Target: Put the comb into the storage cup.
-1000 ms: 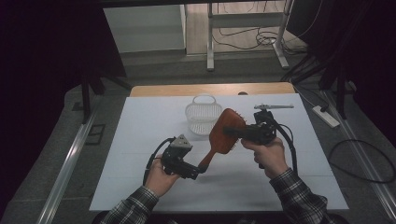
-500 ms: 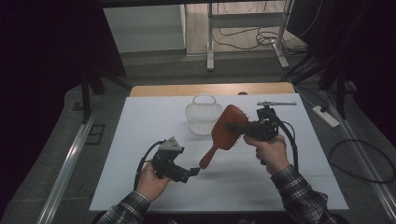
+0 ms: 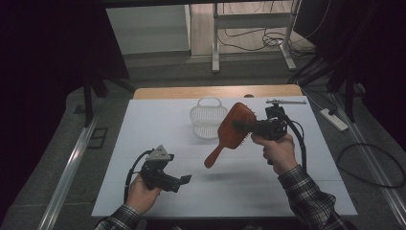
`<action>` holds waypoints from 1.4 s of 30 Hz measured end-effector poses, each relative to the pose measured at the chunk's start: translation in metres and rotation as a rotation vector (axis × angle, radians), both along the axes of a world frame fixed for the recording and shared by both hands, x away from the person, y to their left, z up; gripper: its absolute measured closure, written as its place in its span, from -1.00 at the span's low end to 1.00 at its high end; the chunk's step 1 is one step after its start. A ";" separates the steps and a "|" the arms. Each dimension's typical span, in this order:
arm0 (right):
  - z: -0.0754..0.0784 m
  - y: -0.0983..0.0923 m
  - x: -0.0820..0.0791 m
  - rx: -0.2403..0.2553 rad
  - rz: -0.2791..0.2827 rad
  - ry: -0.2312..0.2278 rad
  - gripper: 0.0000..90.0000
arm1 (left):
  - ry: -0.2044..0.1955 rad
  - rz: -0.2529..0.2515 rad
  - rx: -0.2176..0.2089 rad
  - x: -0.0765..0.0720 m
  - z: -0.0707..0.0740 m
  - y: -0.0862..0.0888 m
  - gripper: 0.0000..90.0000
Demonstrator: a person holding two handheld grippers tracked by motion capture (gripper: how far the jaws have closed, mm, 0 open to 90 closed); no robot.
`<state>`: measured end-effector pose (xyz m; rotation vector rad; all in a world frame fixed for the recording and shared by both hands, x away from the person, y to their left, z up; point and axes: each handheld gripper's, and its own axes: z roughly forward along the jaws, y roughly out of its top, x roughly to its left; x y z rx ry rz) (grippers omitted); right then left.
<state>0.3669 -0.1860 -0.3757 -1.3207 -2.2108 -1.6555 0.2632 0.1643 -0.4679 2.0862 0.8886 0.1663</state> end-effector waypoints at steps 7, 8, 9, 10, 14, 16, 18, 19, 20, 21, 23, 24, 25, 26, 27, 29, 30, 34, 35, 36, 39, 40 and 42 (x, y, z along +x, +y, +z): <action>0.003 0.001 0.004 0.005 -0.003 -0.003 0.20 | 0.004 0.033 -0.013 -0.009 -0.001 0.015 -1.00; 0.004 0.001 0.005 0.006 -0.005 -0.005 0.20 | 0.004 0.033 -0.012 -0.010 -0.001 0.016 -1.00; 0.005 0.001 0.005 0.007 -0.007 -0.004 0.20 | 0.005 0.037 -0.015 -0.011 -0.001 0.018 -1.00; 0.005 0.001 0.006 0.008 -0.010 -0.006 0.20 | 0.004 0.040 -0.018 -0.013 -0.002 0.020 -1.00; 0.009 0.001 0.009 0.009 -0.016 -0.012 0.20 | 0.004 0.052 -0.032 -0.018 -0.001 0.028 -1.00; 0.011 0.001 0.010 0.008 -0.016 -0.015 0.20 | 0.006 0.053 -0.042 -0.021 -0.001 0.032 -1.00; 0.013 0.002 0.011 0.009 -0.018 -0.016 0.20 | 0.006 0.061 -0.043 -0.024 -0.001 0.035 -1.00; 0.014 0.002 0.012 0.009 -0.019 -0.016 0.20 | 0.006 0.064 -0.043 -0.026 -0.001 0.037 -1.00; 0.014 0.002 0.013 0.012 -0.021 -0.018 0.20 | 0.005 0.066 -0.045 -0.028 -0.001 0.038 -1.00; 0.015 0.002 0.014 0.012 -0.022 -0.019 0.20 | 0.005 0.071 -0.047 -0.029 -0.001 0.040 -1.00; 0.017 0.002 0.016 0.014 -0.025 -0.022 0.20 | 0.003 0.075 -0.050 -0.032 -0.001 0.043 -1.00; 0.018 0.002 0.017 0.015 -0.026 -0.021 0.20 | 0.002 0.078 -0.052 -0.033 -0.001 0.044 -1.00; 0.019 0.003 0.018 0.018 -0.027 -0.021 0.20 | 0.002 0.080 -0.052 -0.034 -0.001 0.045 -1.00; 0.019 0.003 0.018 0.018 -0.027 -0.021 0.20 | 0.001 0.083 -0.051 -0.035 -0.001 0.047 -1.00; 0.020 0.003 0.019 0.020 -0.031 -0.018 0.20 | 0.001 0.086 -0.054 -0.036 -0.001 0.048 -1.00; 0.021 0.003 0.021 0.019 -0.033 -0.021 0.20 | 0.005 0.088 -0.071 -0.039 -0.001 0.053 -1.00; 0.022 0.004 0.023 0.018 -0.036 -0.024 0.20 | 0.003 0.091 -0.075 -0.039 -0.001 0.054 -1.00; 0.025 0.004 0.027 0.018 -0.046 -0.028 0.20 | -0.002 0.109 -0.078 -0.044 -0.002 0.061 -1.00; 0.026 0.004 0.028 0.017 -0.048 -0.029 0.20 | -0.004 0.114 -0.076 -0.045 -0.002 0.062 -1.00; 0.027 0.004 0.028 0.018 -0.051 -0.029 0.20 | -0.007 0.120 -0.071 -0.046 -0.002 0.063 -1.00; 0.029 0.005 0.032 0.023 -0.057 -0.031 0.20 | -0.014 0.133 -0.052 -0.049 -0.001 0.066 -1.00; 0.030 0.005 0.032 0.024 -0.056 -0.031 0.20 | -0.013 0.136 -0.049 -0.050 -0.002 0.066 -1.00; 0.031 0.006 0.034 0.024 -0.061 -0.031 0.20 | -0.009 0.140 -0.036 -0.051 -0.002 0.068 -1.00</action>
